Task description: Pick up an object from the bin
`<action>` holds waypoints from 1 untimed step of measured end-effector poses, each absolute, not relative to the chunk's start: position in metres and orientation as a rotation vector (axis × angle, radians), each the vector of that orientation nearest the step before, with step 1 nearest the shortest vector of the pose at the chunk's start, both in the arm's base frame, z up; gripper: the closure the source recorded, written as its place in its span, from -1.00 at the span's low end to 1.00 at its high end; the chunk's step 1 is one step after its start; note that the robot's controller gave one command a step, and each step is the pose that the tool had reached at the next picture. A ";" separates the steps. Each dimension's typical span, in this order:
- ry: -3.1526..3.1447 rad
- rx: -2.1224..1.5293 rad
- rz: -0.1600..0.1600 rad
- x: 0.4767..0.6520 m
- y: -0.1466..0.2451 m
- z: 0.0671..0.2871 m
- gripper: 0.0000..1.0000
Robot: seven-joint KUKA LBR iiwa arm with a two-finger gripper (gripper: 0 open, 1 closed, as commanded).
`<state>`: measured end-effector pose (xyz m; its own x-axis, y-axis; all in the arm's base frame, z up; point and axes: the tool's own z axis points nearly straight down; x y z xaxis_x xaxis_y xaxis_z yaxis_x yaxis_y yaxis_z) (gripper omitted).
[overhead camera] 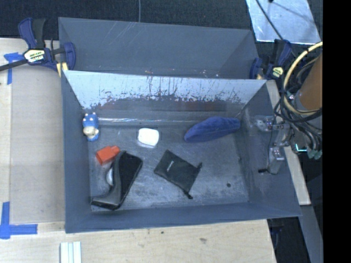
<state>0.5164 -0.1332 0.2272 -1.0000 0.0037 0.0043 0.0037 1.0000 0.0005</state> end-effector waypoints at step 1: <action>-3.141 -0.248 0.000 0.618 -0.076 0.069 -1.00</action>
Offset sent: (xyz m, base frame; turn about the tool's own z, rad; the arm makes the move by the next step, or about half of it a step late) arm 0.0981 0.0565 -0.1572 0.1557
